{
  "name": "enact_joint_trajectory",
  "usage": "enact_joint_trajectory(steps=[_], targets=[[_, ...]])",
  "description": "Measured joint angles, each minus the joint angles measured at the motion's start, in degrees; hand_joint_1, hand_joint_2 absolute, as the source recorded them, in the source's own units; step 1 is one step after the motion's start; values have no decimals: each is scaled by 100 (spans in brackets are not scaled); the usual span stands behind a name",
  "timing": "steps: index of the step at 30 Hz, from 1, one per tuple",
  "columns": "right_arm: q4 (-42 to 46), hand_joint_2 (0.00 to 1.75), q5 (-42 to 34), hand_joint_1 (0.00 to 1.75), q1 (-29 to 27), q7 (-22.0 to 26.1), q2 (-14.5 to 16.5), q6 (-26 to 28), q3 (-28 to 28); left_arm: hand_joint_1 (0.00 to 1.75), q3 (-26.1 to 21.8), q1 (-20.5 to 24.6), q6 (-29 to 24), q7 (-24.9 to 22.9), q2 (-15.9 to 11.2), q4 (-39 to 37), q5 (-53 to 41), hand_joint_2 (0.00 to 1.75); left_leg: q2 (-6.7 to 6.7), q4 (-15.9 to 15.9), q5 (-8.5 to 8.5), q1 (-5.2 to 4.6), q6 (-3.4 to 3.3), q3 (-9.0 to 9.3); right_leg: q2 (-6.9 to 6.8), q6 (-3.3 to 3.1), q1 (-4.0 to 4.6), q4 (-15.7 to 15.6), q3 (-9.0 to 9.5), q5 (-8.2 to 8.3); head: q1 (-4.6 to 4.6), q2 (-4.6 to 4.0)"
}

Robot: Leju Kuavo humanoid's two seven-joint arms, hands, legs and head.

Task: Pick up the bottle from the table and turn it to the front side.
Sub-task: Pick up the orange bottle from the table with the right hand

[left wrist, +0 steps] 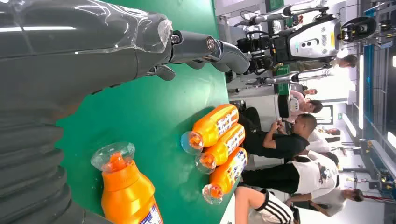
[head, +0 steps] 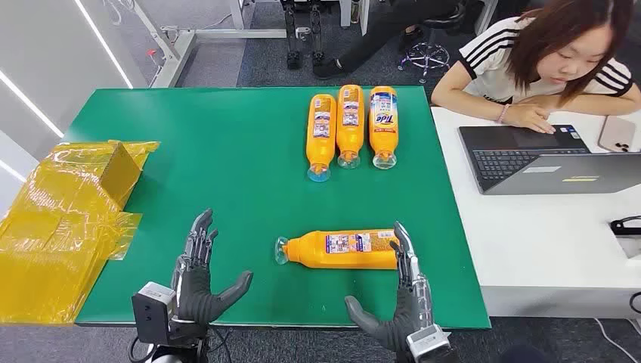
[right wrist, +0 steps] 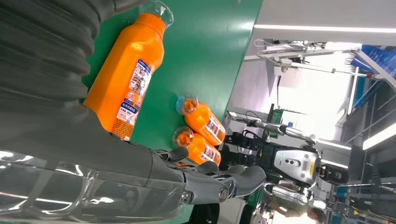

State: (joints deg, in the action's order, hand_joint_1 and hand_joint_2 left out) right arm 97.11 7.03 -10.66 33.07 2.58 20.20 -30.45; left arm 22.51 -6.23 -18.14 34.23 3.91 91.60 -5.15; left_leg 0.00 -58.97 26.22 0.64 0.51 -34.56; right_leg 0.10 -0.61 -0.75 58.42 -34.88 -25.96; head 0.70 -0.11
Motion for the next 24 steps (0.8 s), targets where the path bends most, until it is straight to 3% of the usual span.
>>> enact_joint_trajectory(steps=[21, 24], targets=[[0, 175, -21, 0, -2, -17, -7, 105, 2, 0, -20, 6, 90, -60, 10, 0, -2, 175, 0, 0, 0, 0, 0, 1, 0, 0, 0, 0, 0, 0, -1, 0], [0, 175, 344, 0, 2, -77, -12, 311, 3, 0, -20, 10, 101, -77, 22, 0, -33, 175, 0, 0, 0, 0, 0, 0, 0, 0, 0, 0, 0, 0, 0, 0]])
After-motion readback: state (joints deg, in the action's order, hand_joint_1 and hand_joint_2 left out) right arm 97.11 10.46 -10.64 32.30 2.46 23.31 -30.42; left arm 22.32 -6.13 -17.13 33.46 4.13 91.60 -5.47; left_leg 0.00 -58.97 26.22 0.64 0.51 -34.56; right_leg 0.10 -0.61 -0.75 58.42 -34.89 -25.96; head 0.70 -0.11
